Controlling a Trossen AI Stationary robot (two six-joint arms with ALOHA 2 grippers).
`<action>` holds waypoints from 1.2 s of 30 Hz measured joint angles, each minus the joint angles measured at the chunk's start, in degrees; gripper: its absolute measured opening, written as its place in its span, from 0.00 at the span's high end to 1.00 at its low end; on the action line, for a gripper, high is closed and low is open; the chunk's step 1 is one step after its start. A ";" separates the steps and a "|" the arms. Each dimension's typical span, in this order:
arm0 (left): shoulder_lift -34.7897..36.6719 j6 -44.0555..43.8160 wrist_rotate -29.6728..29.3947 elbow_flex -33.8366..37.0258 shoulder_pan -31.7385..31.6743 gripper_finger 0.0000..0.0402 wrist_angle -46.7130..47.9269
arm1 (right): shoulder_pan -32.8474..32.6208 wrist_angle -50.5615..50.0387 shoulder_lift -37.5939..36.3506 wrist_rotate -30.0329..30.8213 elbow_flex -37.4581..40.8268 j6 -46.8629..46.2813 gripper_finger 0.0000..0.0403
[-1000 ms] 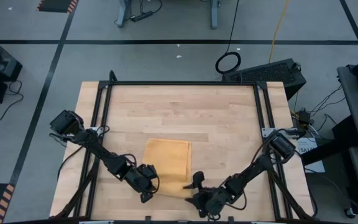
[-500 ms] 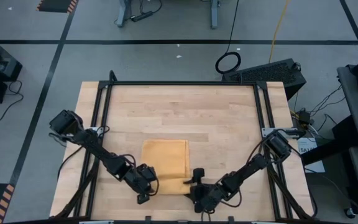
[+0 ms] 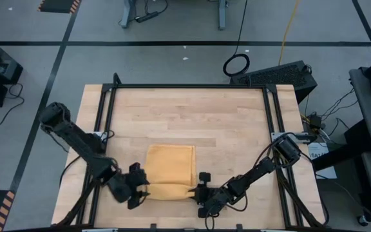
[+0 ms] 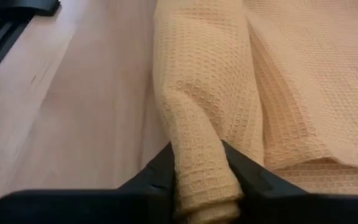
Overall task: Roll towel
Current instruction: Roll the yellow towel
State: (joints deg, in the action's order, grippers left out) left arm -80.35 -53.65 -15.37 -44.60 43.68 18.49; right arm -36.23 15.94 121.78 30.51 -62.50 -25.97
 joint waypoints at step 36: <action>-20.74 13.88 -22.99 -0.58 11.15 0.14 -6.43 | 10.69 -1.00 -2.56 -26.75 0.03 -11.56 0.85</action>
State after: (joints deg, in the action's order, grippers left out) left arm -101.09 -39.77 -38.37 -45.18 54.83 12.06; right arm -25.54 14.94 119.22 3.76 -62.47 -37.53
